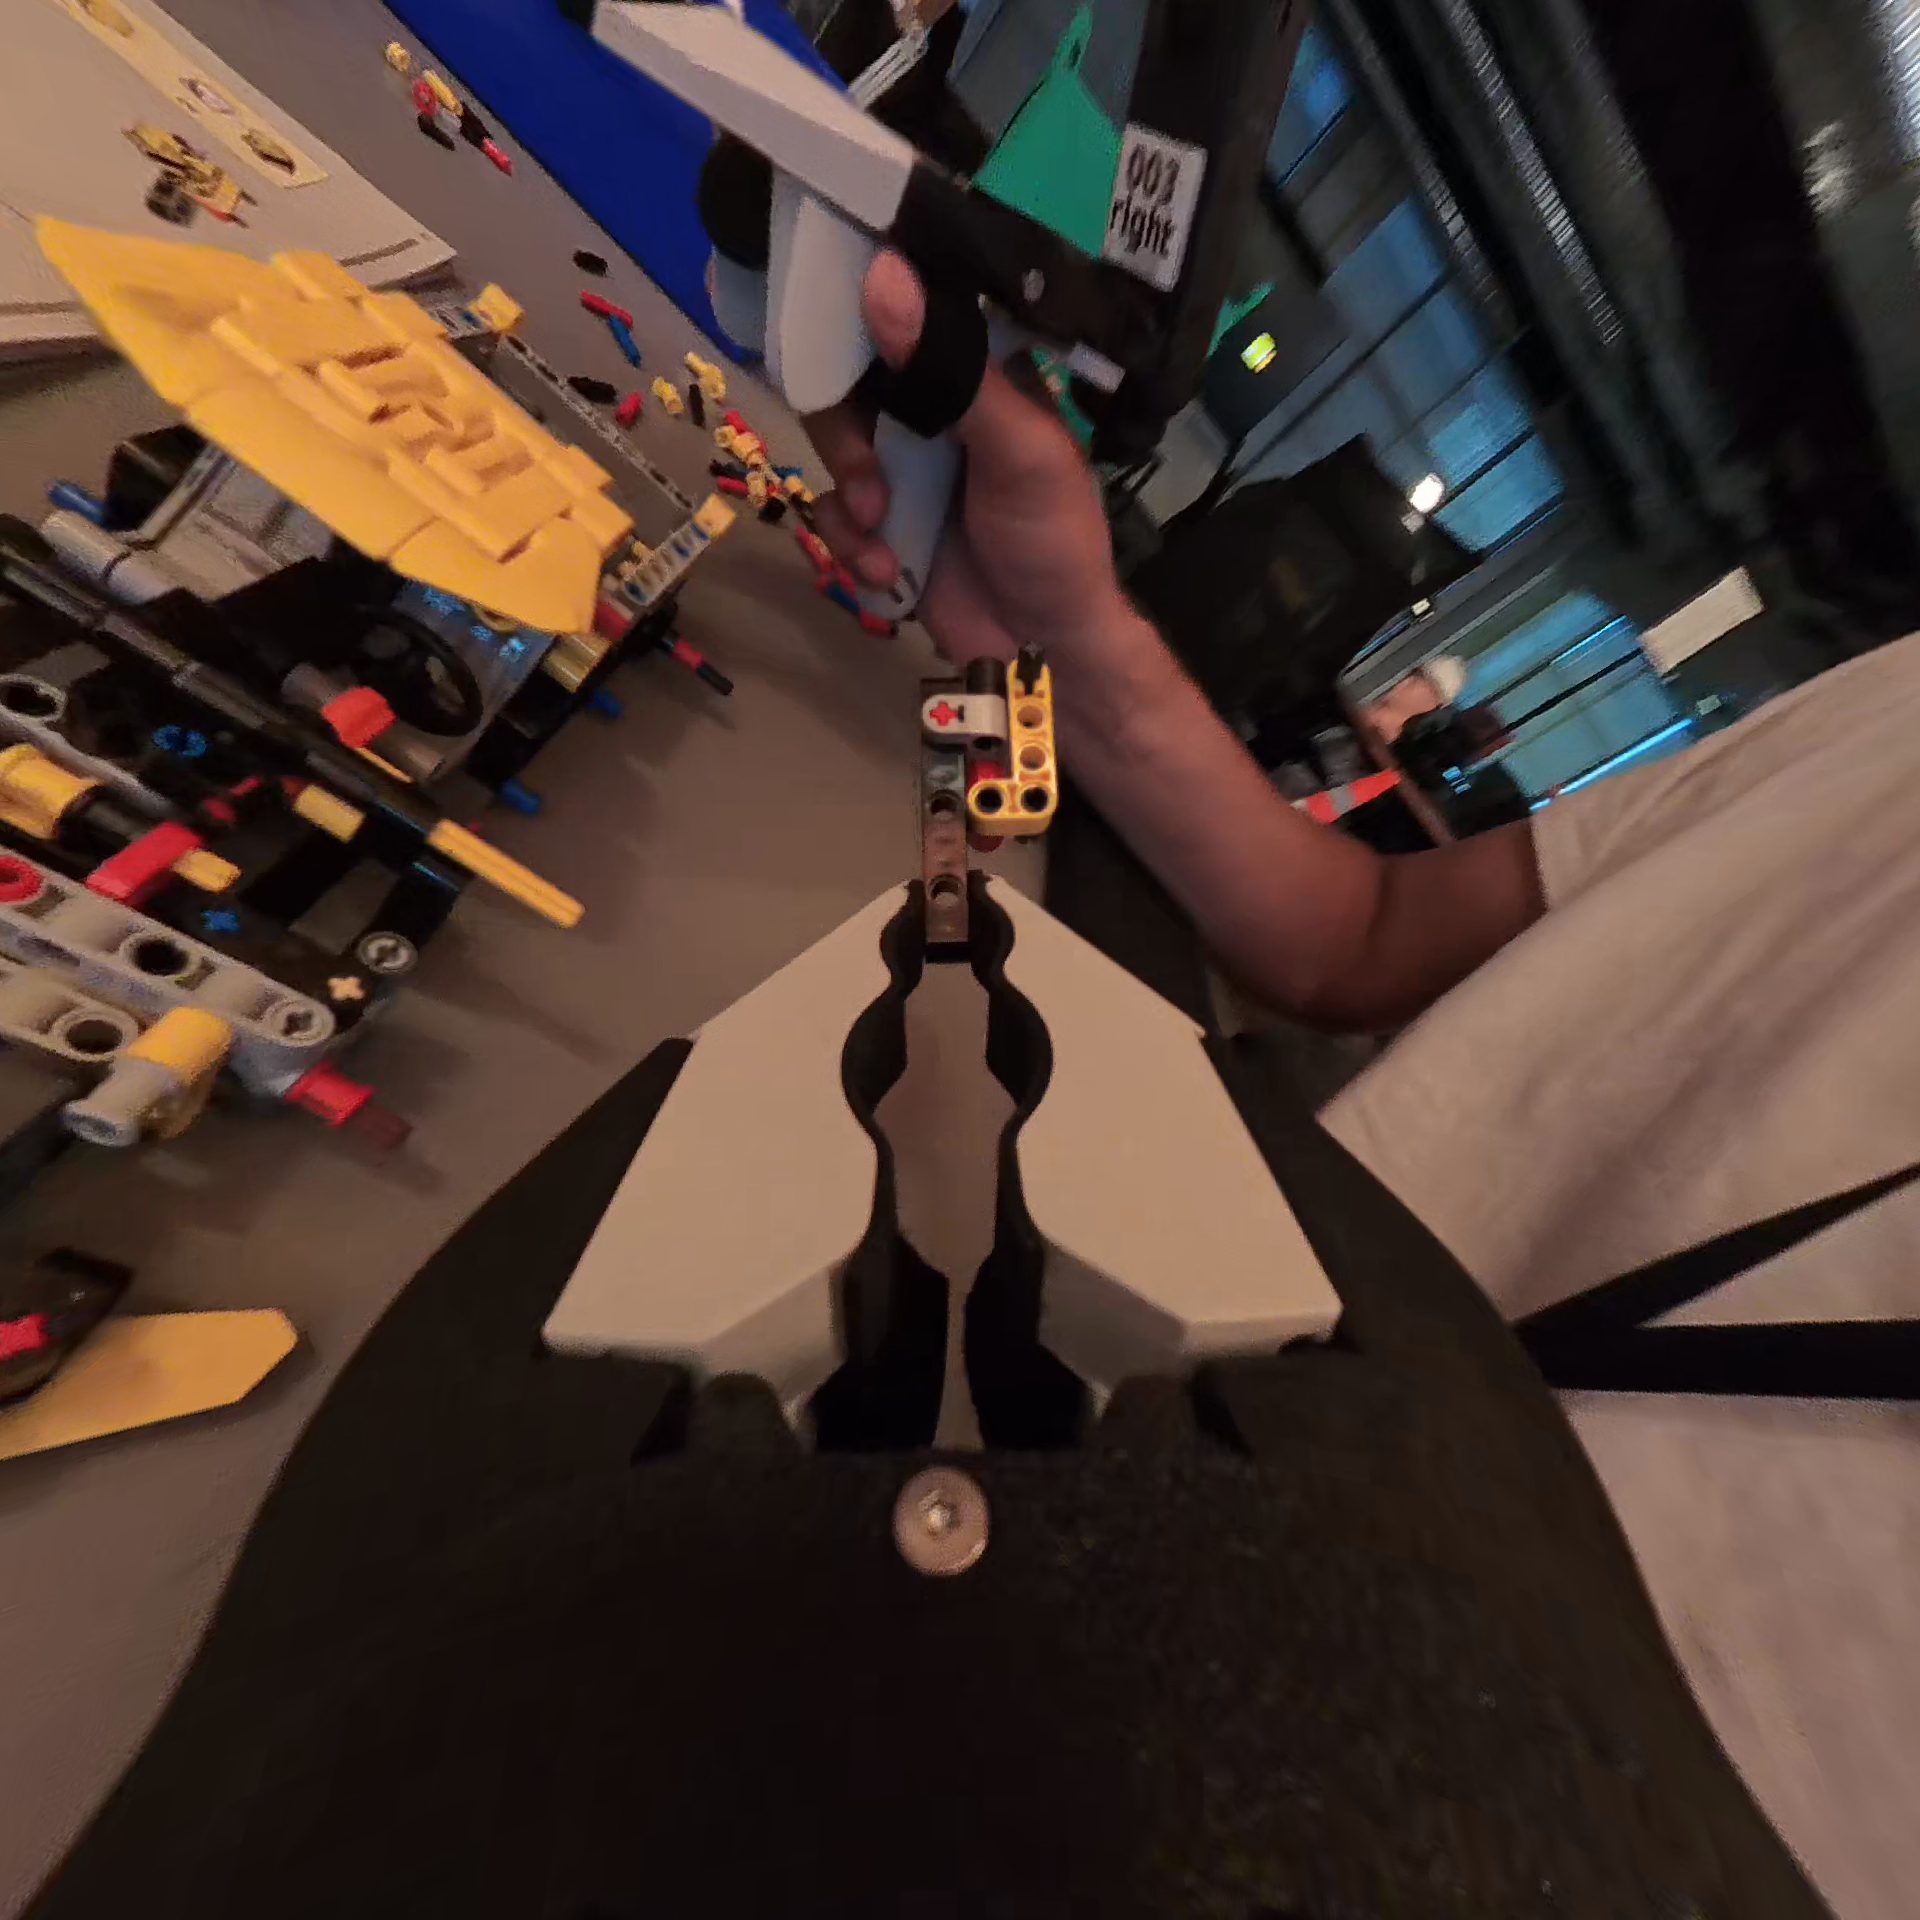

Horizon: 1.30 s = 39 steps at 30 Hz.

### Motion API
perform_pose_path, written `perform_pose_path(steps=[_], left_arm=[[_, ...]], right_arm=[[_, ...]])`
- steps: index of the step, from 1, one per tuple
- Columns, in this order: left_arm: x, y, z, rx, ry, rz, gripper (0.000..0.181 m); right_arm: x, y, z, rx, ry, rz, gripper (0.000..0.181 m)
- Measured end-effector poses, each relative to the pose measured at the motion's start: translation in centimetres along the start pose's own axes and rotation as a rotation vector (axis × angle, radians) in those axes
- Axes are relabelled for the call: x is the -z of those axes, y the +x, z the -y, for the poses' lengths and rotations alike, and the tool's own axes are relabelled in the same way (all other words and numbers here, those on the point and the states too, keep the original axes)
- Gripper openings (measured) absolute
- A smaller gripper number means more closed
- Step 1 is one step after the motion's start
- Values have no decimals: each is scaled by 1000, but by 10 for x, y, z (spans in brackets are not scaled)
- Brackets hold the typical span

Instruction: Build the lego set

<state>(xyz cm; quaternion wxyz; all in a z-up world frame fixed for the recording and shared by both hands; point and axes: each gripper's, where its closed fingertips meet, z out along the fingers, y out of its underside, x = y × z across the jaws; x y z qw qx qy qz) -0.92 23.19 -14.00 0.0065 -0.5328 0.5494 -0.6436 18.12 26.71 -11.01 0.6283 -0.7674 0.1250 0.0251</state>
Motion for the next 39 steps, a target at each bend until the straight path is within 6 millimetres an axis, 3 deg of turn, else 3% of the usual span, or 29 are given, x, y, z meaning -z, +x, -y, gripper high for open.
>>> perform_pose_path(steps=[3,6,21,30,33,39], left_arm=[[7,0,9,50,55,-39,7],[9,-11,5,35,34,30,7],[7,-24,-11,114,-21,85,7],[6,-46,-27,-166,-175,377,7],[11,-55,-31,-274,-225,497,7],[7,-56,-37,-296,-269,499,8]], right_arm=[[-3,-8,-7,10,-26,27,27],[-4,-10,-10,16,-39,34,26],[5,-1,-12,-55,-34,21,23],[9,3,-10,-55,-25,-3,22],[11,11,-7,36,-20,-87,23],[9,8,-10,157,-54,-121,24]])
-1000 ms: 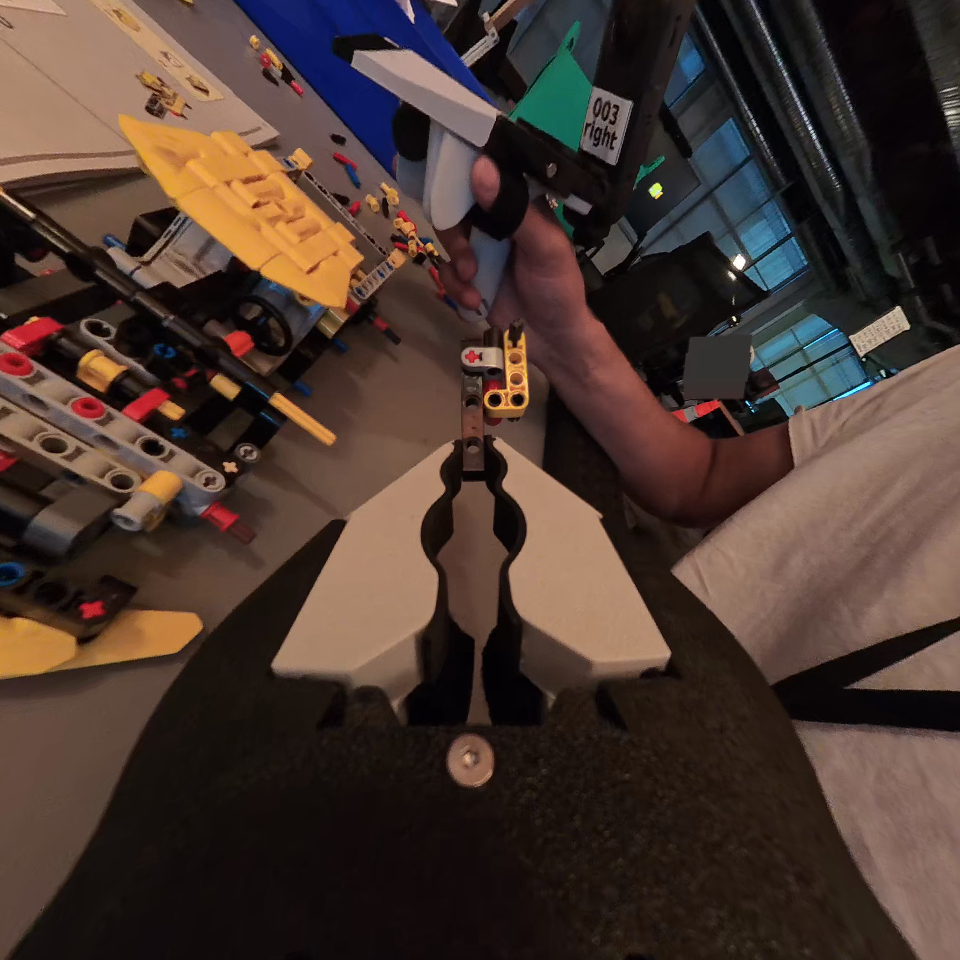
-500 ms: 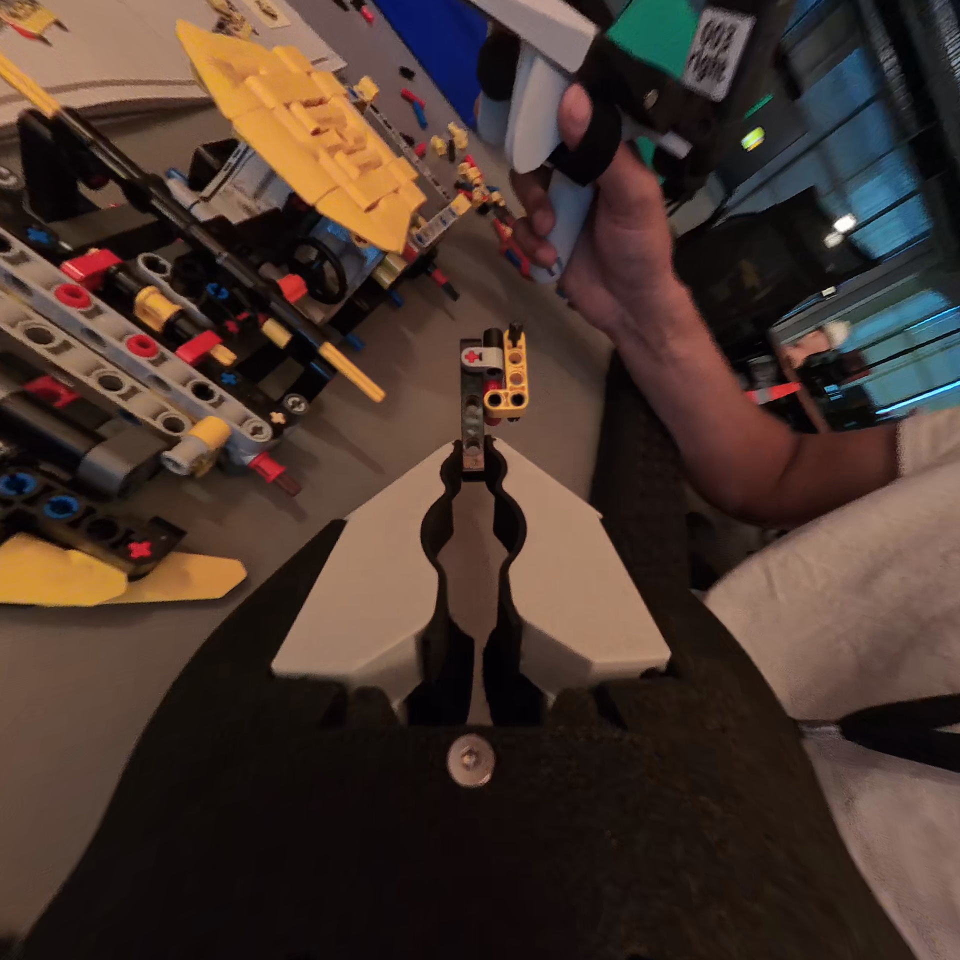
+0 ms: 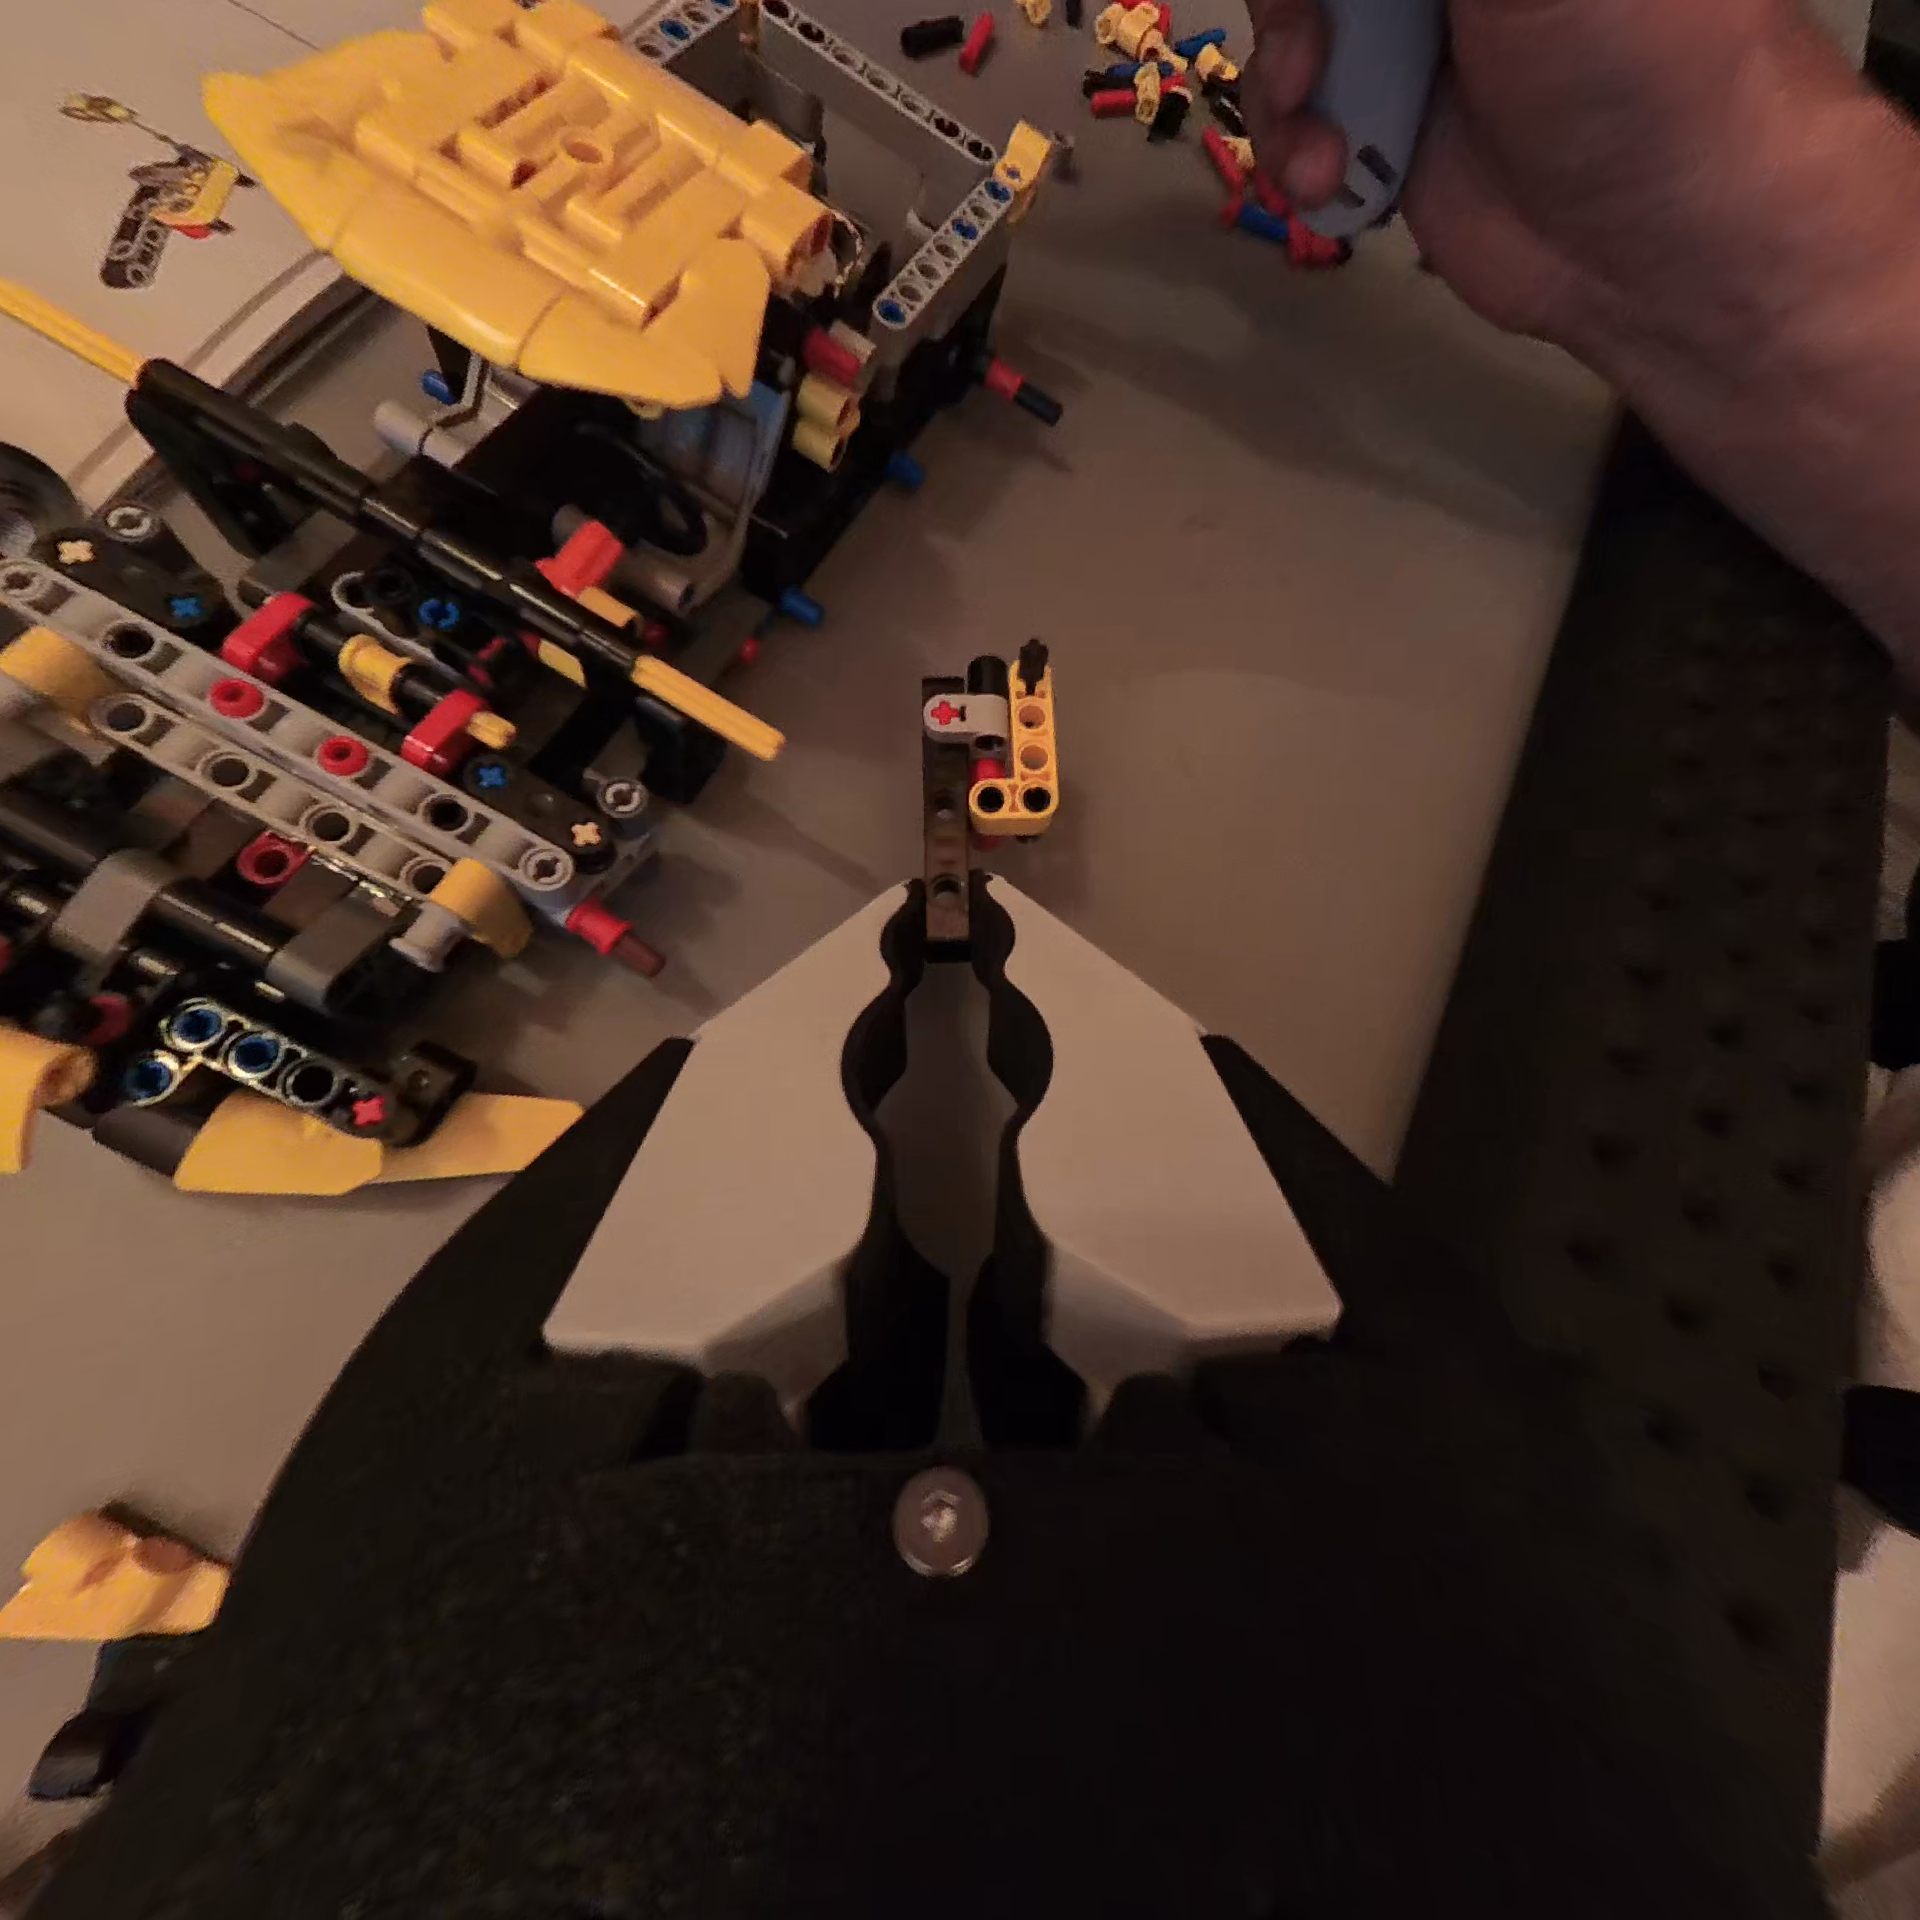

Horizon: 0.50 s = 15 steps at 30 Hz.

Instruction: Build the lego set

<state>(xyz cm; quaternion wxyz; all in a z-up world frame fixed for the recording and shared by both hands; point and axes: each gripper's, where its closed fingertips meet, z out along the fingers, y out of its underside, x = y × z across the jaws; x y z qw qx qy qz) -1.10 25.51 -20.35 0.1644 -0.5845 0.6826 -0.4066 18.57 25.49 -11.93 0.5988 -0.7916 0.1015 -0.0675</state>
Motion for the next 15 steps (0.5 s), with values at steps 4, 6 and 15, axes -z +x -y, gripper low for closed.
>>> perform_pose_path(steps=[4,6,15], left_arm=[[-2,1,-2,-4,-12,-5,8],[-3,1,-3,-14,-17,0,8],[-5,0,-4,-39,-29,15,7]], right_arm=[[-3,-4,-2,-18,-12,34,24],[-3,-3,-3,-23,-19,27,24],[-4,3,-9,-72,-42,26,24]])
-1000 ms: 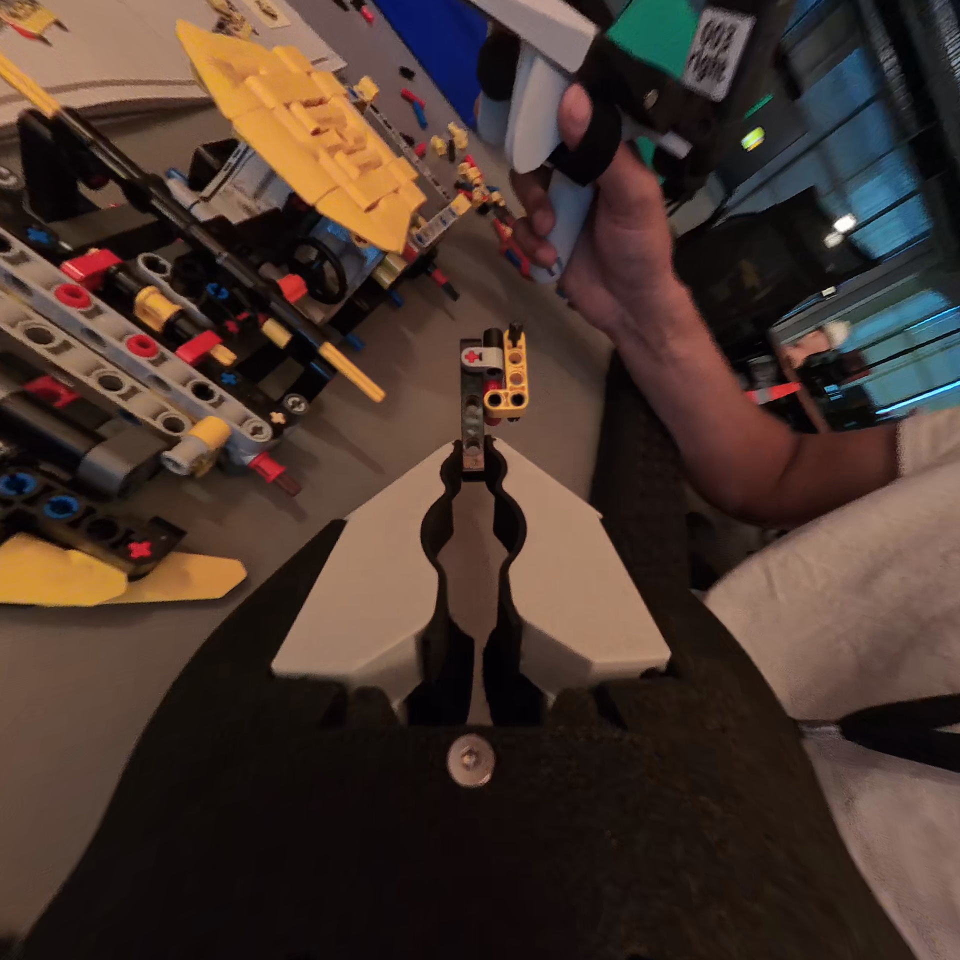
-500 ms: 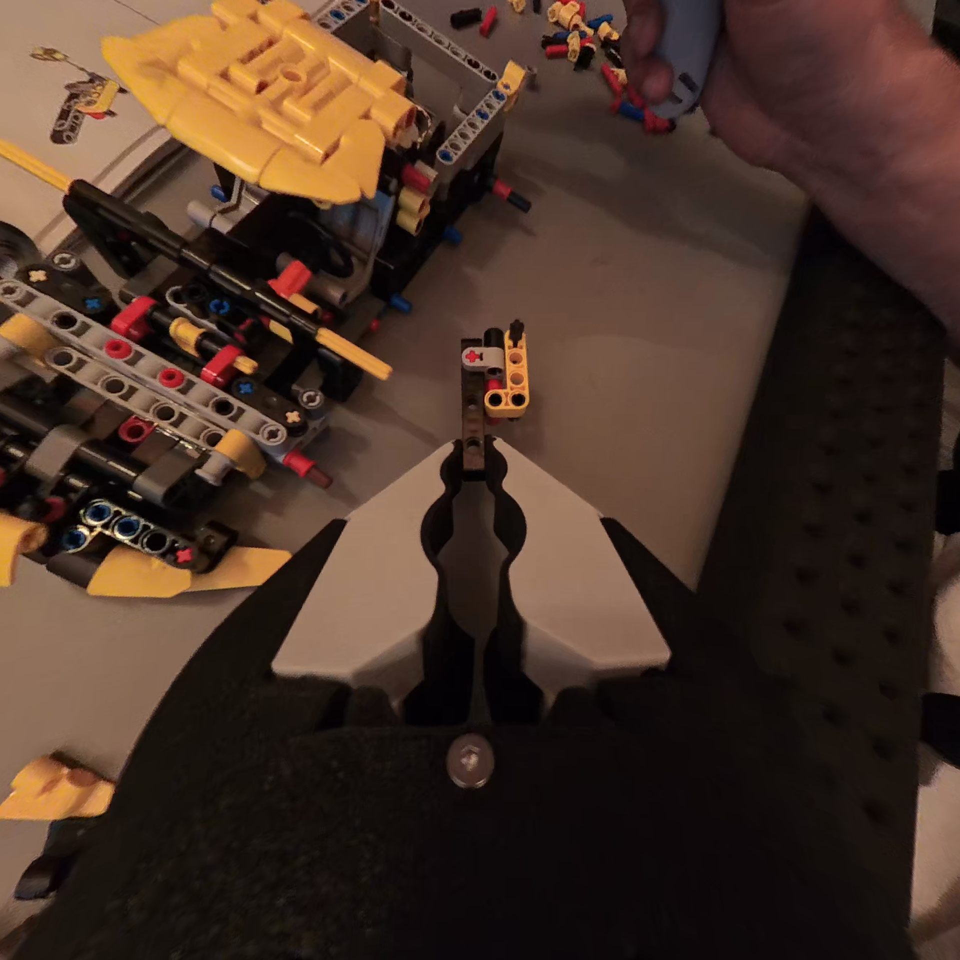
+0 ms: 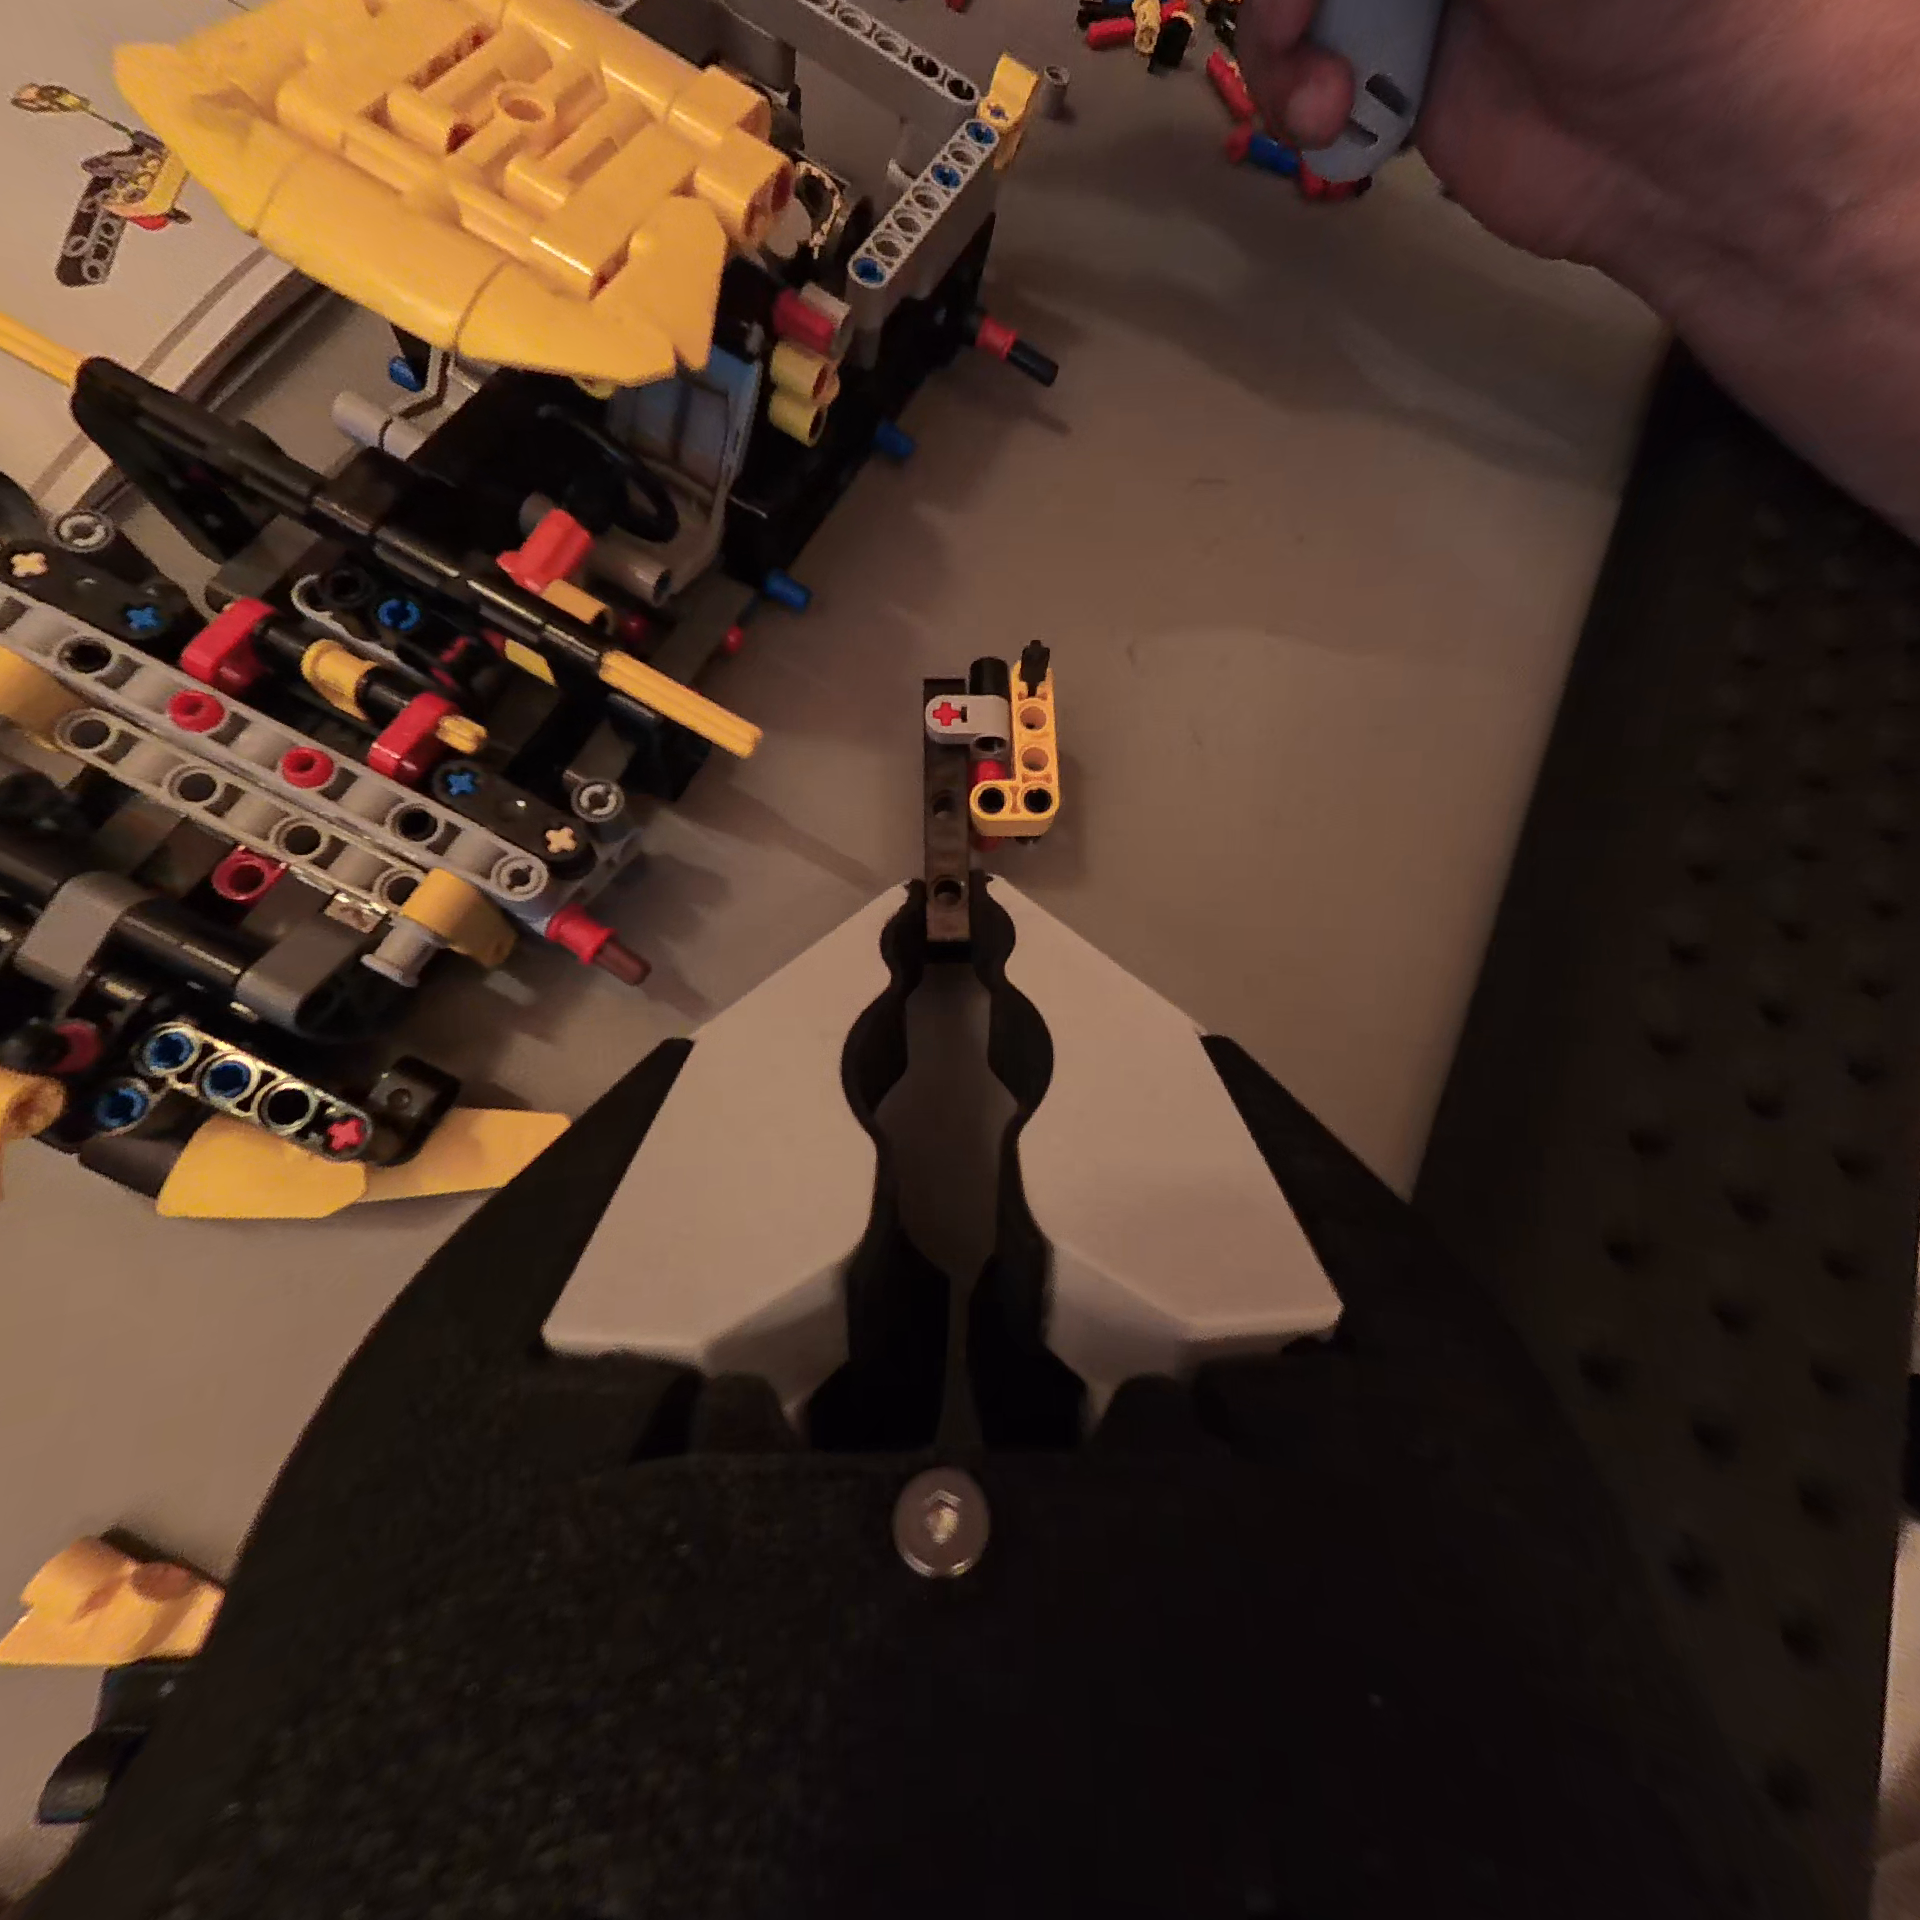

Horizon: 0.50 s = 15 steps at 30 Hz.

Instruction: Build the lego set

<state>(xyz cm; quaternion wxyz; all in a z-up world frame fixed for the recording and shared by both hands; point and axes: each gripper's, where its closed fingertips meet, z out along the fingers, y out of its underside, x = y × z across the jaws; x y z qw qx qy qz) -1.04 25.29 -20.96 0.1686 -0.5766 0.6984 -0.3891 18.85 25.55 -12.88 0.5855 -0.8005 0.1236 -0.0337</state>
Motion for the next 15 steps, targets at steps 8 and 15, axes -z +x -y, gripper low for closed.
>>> perform_pose_path(steps=[8,15], left_arm=[[-1,-5,0,-78,-6,72,7],[-1,-6,1,-61,0,67,8]], right_arm=[[-1,-4,-1,4,-2,16,23],[0,-2,1,7,6,14,22]])
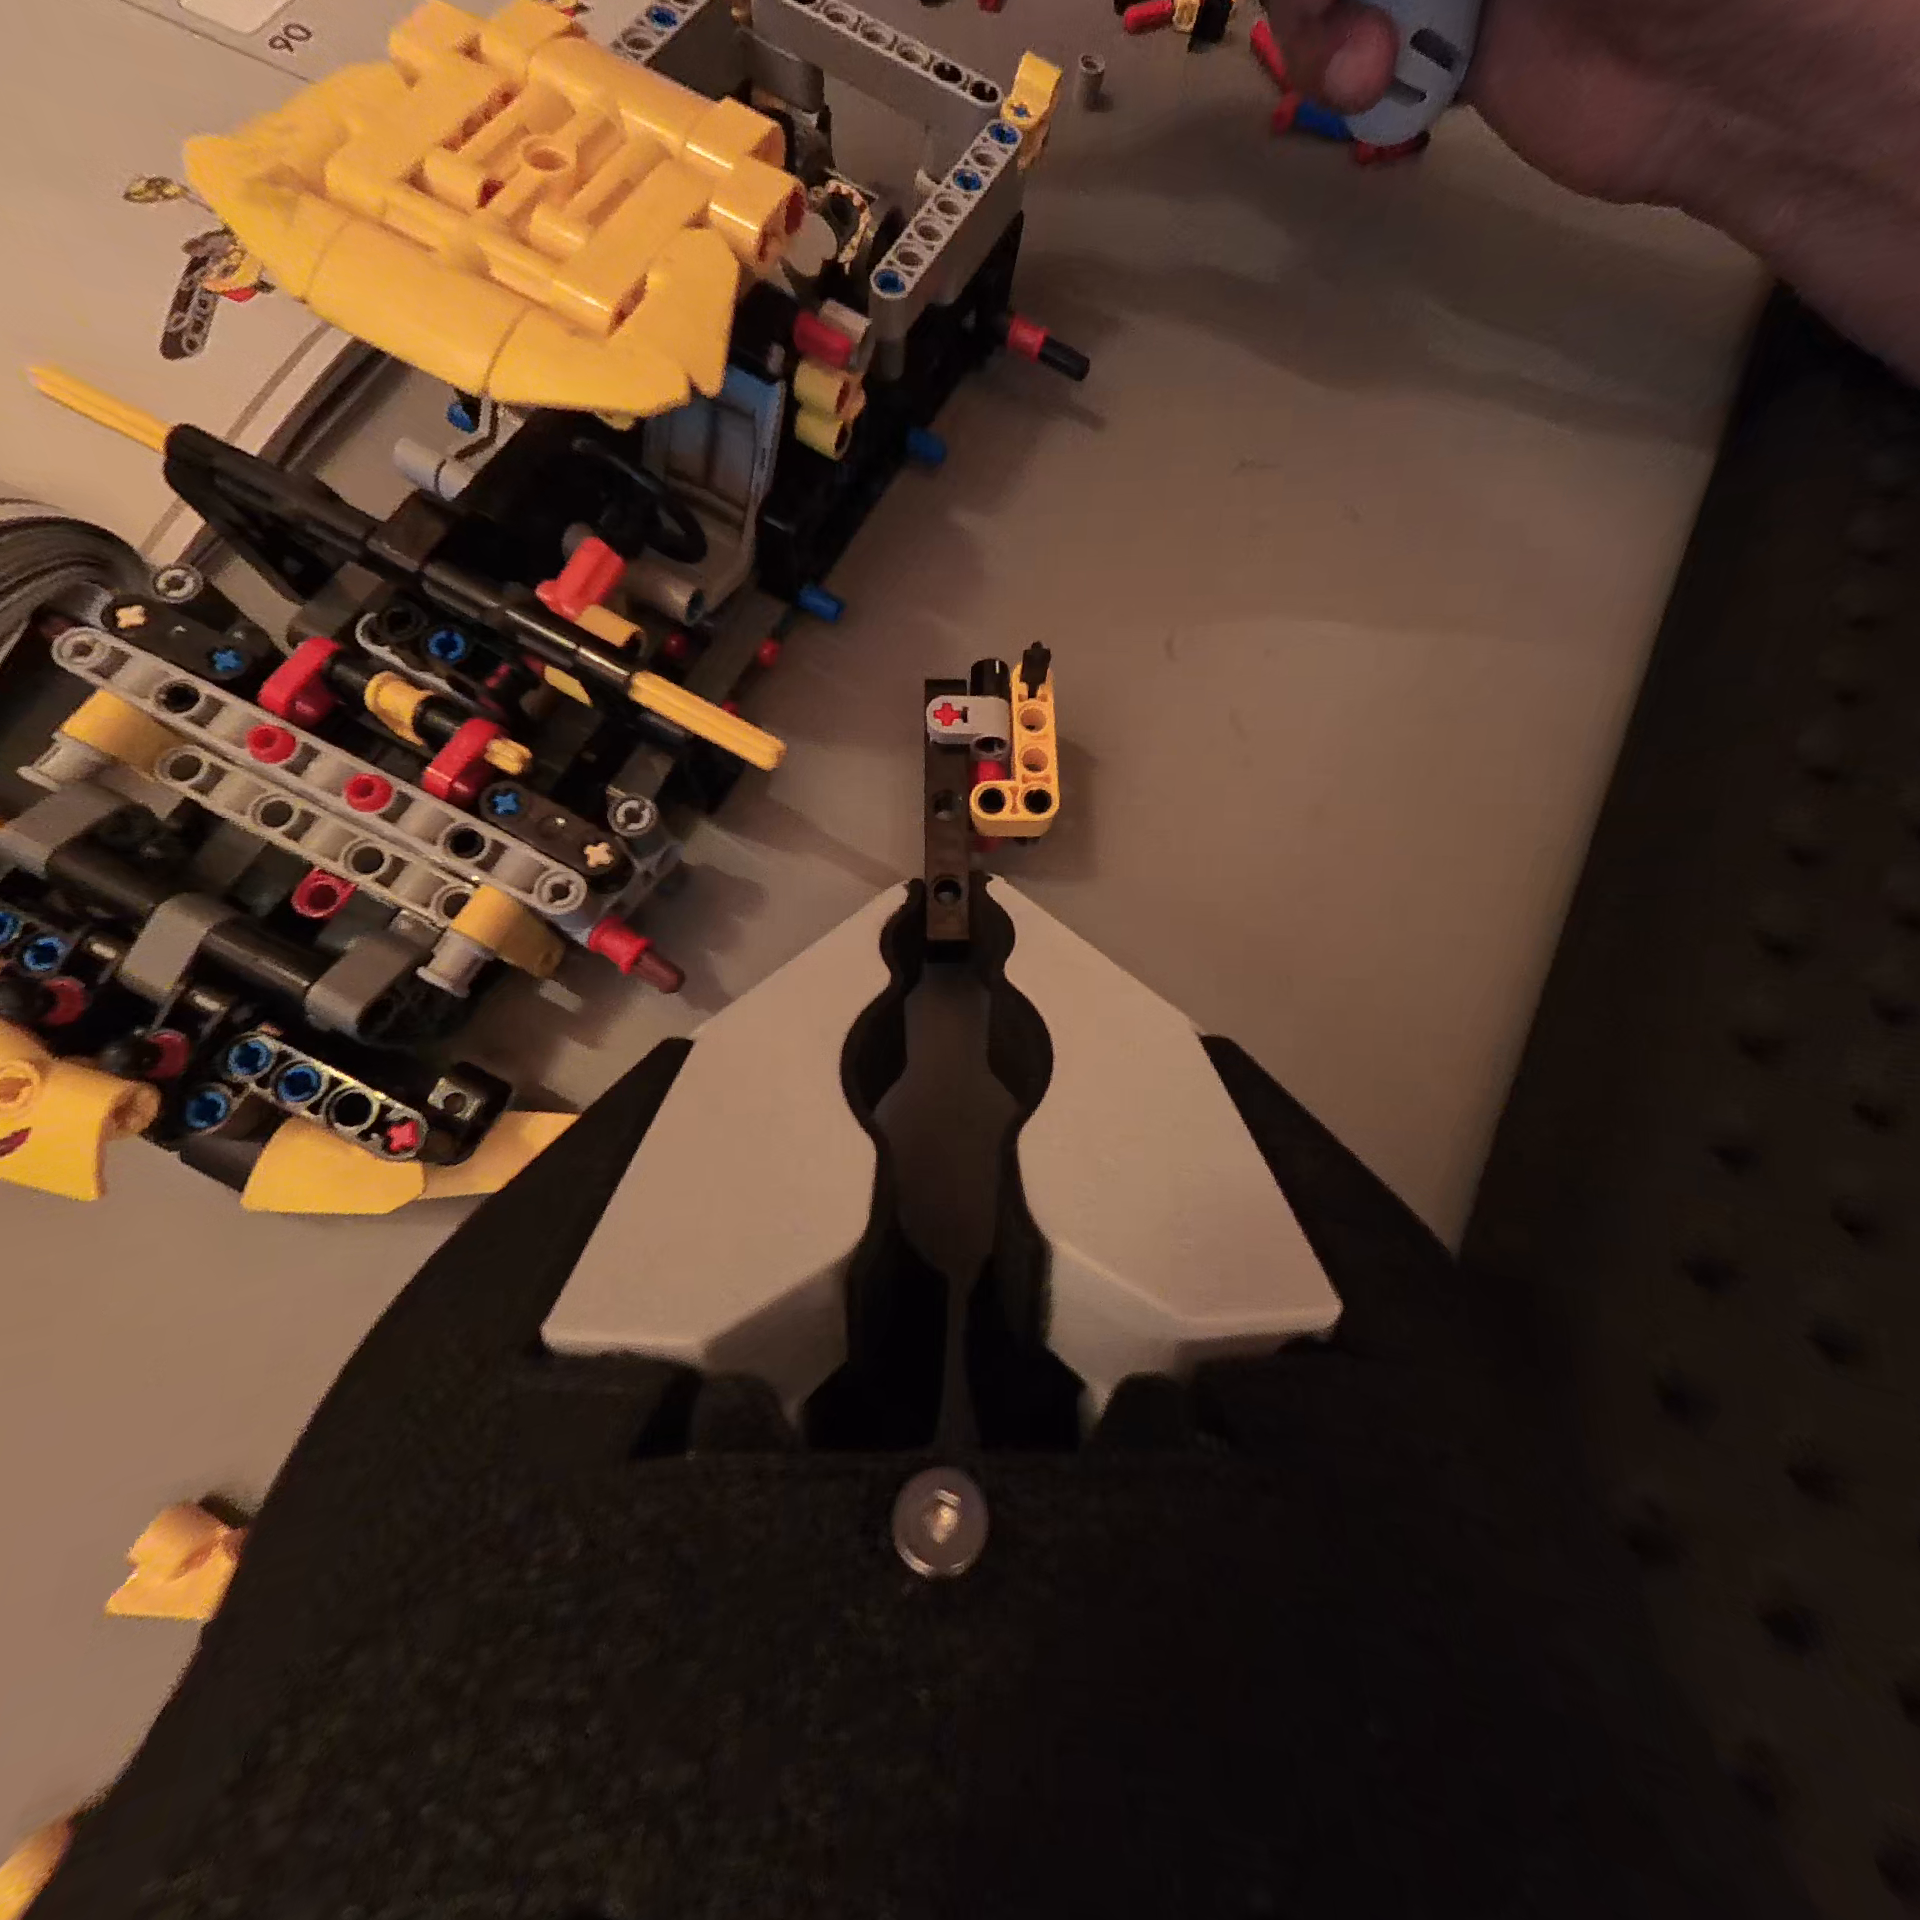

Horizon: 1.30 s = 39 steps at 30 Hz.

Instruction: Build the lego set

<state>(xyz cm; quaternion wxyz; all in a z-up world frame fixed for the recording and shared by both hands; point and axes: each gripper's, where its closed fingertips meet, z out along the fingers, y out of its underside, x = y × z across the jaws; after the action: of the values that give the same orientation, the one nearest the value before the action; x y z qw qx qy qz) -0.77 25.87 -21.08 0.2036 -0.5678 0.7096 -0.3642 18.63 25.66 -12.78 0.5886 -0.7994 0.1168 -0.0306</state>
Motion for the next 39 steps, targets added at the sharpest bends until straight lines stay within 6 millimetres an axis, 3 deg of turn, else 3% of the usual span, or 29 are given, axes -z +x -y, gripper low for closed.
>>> perform_pose_path(steps=[25,32,34,39], left_arm=[[0,3,0,-27,2,0,9],[13,6,17,71,123,-88,19],[19,-3,23,56,162,-35,19],[61,-64,44,70,359,300,18]], right_arm=[[4,-6,4,-1,14,26,21],[3,-8,3,5,13,32,22],[2,-7,2,1,10,33,22],[1,-7,2,-5,6,40,22]])
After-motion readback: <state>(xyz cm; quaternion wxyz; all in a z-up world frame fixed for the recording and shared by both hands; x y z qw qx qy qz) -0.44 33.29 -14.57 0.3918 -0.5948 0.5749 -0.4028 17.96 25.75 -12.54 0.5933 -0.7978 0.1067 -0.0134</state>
